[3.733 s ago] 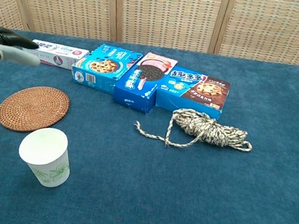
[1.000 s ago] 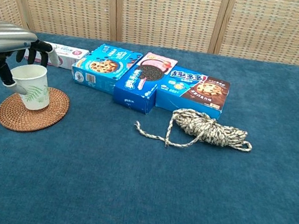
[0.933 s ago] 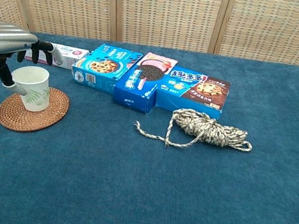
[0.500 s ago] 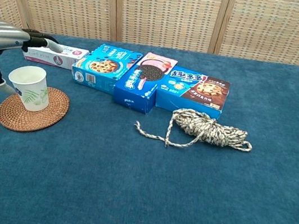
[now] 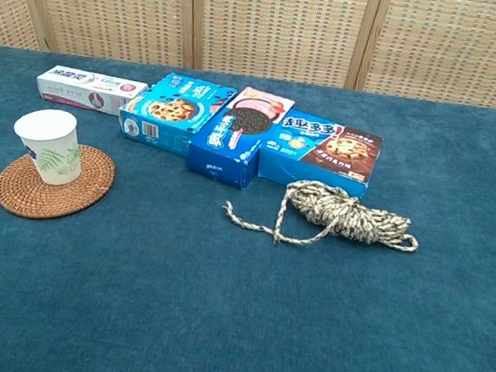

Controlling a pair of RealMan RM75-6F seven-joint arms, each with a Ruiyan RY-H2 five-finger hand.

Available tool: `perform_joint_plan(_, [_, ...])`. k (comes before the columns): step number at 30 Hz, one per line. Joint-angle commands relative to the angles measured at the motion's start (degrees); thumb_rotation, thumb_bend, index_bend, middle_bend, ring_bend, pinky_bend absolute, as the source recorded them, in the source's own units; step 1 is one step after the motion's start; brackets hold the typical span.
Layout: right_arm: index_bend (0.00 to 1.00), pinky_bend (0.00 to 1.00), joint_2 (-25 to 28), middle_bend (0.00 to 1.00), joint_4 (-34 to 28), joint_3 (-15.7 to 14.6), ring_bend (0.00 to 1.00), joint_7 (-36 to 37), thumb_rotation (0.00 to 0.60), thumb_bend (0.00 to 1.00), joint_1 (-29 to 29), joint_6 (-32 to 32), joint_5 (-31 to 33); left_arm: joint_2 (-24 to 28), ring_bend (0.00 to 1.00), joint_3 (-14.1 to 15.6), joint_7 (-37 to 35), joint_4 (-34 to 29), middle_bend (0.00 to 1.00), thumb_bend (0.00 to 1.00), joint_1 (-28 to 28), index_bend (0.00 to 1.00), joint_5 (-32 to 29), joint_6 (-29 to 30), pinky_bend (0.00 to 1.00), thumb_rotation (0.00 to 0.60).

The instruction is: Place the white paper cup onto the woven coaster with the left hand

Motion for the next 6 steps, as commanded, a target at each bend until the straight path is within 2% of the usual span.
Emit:
perform_joint_plan(1, [0.03, 0.0, 0.21, 0.0, 0.04, -0.12, 0.0, 0.4, 0.6, 0.0, -0.07, -0.17, -0.13, 1.29, 0.0, 1.96, -0.59, -2.08, 0.0, 0.0, 5.99, 0.0, -0.54, 5.83, 0.0, 0.6])
perform_joint_plan(6, [0.02, 0.0, 0.71, 0.0, 0.17, -0.04, 0.0, 0.99, 0.6, 0.0, -0.17, -0.11, -0.39, 1.16, 0.0, 3.13, 1.35, -6.06, 0.0, 0.0, 10.7, 0.0, -0.73, 11.29, 0.0, 0.6])
